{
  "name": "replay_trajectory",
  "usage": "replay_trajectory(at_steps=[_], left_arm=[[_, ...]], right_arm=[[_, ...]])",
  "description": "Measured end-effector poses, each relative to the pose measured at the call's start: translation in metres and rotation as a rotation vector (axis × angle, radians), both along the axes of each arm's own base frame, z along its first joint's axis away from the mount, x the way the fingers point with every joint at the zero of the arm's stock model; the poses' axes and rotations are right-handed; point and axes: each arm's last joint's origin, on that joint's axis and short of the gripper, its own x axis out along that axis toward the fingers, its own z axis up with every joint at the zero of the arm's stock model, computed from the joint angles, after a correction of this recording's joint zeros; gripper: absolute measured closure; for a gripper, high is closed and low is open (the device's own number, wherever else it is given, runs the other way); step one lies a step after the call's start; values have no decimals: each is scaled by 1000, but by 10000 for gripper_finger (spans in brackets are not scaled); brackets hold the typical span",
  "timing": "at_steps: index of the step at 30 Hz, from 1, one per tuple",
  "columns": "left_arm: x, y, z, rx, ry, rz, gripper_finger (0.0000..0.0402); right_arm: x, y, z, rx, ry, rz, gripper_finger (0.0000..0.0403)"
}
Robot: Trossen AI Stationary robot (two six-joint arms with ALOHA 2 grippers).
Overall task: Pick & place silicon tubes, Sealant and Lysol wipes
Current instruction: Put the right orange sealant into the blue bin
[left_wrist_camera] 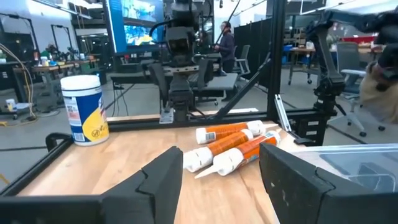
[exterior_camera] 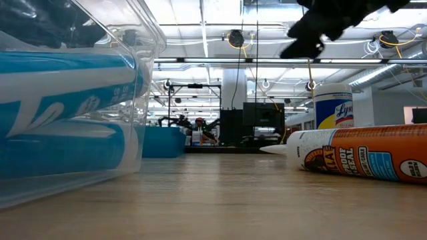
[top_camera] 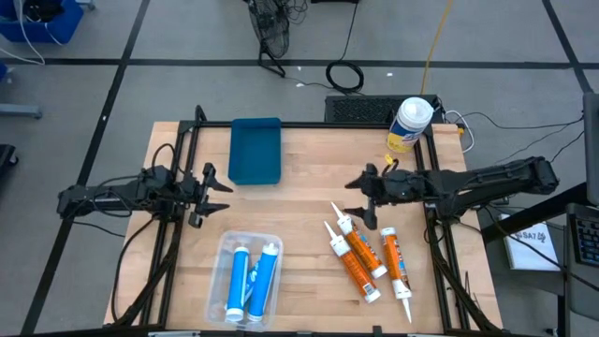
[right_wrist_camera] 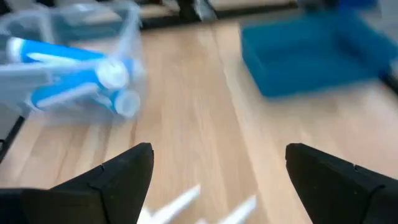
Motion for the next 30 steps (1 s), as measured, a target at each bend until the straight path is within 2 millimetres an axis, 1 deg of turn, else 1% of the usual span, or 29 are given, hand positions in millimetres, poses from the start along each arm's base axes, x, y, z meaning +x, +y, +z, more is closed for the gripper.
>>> replay_trajectory(at_steps=[3, 6, 10, 13, 17, 19, 23, 26, 30], left_arm=[[0, 0, 0, -4, -2, 0, 188], [0, 0, 1, -4, -8, 0, 188], [0, 0, 1, -5, -7, 0, 188], [0, 0, 1, -5, -7, 0, 188], [0, 0, 1, -5, -7, 0, 188], [0, 0, 1, -5, -7, 0, 188], [0, 0, 1, -6, -7, 0, 188], [0, 0, 1, -5, -8, 0, 188], [0, 0, 1, -5, -8, 0, 188]], right_arm=[[-9, 9, 3, 106, 116, -105, 62], [-17, 20, 4, 233, 256, -172, 62], [-28, 36, 3, 409, 491, -270, 62], [-35, 47, -8, 525, 642, -393, 62], [-38, 62, -25, 597, 824, -574, 62], [-37, 71, -34, 628, 891, -657, 62], [-34, 95, -51, 736, 1043, -768, 62], [-33, 114, -61, 798, 1097, -836, 62], [-34, 135, -72, 832, 1098, -890, 62]])
